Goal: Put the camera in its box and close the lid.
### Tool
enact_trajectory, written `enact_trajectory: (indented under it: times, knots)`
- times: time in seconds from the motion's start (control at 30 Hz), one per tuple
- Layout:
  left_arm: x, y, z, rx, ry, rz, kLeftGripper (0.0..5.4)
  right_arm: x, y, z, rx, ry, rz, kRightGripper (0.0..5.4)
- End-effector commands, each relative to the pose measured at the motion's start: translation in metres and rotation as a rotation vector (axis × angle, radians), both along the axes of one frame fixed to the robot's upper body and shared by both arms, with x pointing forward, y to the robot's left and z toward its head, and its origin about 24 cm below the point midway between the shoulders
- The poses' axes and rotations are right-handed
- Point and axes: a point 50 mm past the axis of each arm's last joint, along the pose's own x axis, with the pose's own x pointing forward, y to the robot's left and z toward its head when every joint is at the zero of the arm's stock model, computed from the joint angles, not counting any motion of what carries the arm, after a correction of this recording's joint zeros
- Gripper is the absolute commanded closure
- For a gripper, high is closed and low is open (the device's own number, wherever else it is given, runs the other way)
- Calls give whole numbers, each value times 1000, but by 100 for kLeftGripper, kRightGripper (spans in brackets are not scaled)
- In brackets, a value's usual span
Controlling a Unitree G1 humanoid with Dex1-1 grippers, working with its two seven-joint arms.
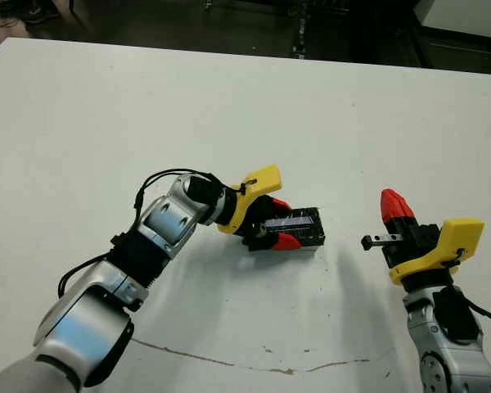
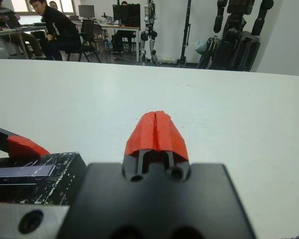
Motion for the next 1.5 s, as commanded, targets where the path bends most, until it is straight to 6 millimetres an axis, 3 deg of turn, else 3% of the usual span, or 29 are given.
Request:
enact_trajectory:
  times: [0.03, 0.43, 0.7, 0.87, 1.03, 1.4, 1.5]
  knots:
    - [-20, -23, -26, 26, 109, -77, 223, -1, -4, 0, -15, 13, -12, 540]
    - [-19, -26, -31, 115, 125, -47, 223, -1, -5, -1, -16, 16, -9, 540]
    - [-17, -22, -39, 210, 208, 70, 223, -2, -5, -1, -14, 19, -7, 540]
    - [-18, -20, -41, 224, 137, 132, 223, -2, -5, -2, -15, 20, -9, 540]
    - [-21, -18, -41, 250, -71, 39, 147, -2, -5, -2, -15, 17, -7, 540]
    - [-19, -6, -48, 261, -68, 45, 1, -2, -4, -2, -3, 20, 0, 540]
    - [-18, -1, -49, 257, -46, 63, 1, -2, -4, -3, -7, 20, 0, 540]
